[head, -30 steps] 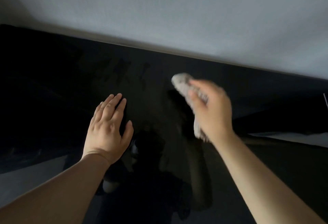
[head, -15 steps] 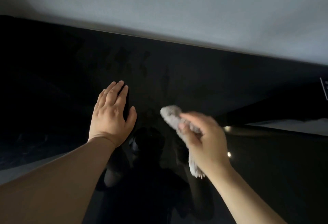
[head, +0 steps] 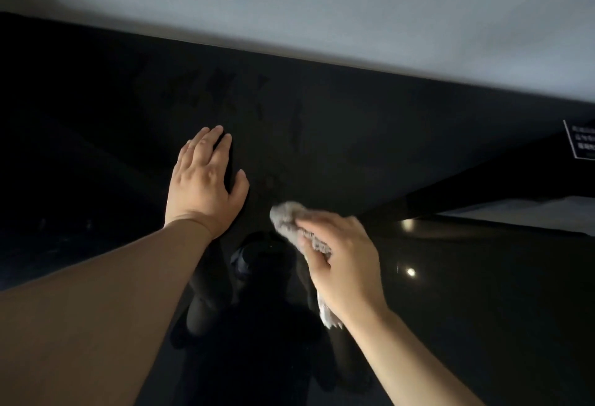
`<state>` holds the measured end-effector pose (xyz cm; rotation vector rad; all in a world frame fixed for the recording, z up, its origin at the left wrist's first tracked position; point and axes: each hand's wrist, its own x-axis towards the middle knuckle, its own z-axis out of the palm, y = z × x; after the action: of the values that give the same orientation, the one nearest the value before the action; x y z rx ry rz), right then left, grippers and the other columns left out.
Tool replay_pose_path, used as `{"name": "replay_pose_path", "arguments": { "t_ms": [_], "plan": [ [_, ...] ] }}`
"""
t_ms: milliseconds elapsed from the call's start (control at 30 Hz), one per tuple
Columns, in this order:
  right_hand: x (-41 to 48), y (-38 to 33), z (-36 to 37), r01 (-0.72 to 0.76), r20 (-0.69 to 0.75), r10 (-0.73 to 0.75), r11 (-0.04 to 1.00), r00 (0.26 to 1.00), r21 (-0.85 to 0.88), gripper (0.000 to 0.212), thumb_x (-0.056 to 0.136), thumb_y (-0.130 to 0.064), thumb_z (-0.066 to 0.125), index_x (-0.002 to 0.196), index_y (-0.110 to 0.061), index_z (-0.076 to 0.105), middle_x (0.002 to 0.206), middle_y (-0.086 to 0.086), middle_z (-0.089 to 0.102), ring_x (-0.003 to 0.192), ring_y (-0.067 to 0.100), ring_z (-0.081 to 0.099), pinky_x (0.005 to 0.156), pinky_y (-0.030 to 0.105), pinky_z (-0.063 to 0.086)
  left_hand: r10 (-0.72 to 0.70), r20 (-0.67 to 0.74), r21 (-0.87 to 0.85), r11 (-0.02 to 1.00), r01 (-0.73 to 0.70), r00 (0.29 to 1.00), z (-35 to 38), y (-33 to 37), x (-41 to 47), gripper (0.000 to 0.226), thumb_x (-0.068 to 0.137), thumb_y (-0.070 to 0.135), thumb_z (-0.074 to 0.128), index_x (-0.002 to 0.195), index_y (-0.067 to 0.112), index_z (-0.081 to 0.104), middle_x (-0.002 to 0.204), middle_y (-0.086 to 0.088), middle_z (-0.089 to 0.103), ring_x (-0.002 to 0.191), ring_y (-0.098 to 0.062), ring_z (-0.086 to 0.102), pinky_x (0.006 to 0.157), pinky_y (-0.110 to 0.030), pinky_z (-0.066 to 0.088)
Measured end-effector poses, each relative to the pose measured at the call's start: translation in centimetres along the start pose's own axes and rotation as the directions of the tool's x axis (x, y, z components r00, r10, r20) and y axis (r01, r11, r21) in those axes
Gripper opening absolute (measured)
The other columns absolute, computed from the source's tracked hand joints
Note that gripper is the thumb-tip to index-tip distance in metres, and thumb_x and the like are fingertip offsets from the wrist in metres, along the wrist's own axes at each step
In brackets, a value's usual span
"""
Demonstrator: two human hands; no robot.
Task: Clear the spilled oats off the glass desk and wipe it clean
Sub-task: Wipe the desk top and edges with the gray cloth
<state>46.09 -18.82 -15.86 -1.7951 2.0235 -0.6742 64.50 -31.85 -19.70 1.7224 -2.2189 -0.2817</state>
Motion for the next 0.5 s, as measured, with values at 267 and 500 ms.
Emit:
{"name": "replay_pose_path", "arguments": {
  "t_ms": [267,500],
  "plan": [
    [5.7,2.1,-1.0,-0.152,-0.266,0.143,0.988,0.953,-0.012,0.026,0.09,-0.021,0.061,0.116,-0.026,0.068,0.115,-0.013,0.065,0.098,0.016,0.056,0.081,0.023,0.045,0.006,-0.01,-0.026,1.0,-0.007,1.0,-0.2,0.0,0.0,0.061,0.09,0.039,0.042,0.141,0.006,0.043,0.152,-0.008,0.035,0.144,-0.023,0.023,0.12,-0.034,0.012],
    [-4.0,-0.9,1.9,-0.044,-0.12,0.038,0.998,0.992,-0.049,0.033,0.086,-0.021,0.061,0.118,-0.031,0.065,0.119,-0.017,0.061,0.095,0.01,0.054,0.08,0.025,0.048,0.014,-0.006,-0.032,0.999,-0.015,1.0,-0.3,-0.1,0.0,0.056,0.093,0.033,0.049,0.141,0.005,0.042,0.153,-0.009,0.034,0.145,-0.024,0.022,0.12,-0.037,0.014]
  ]
}}
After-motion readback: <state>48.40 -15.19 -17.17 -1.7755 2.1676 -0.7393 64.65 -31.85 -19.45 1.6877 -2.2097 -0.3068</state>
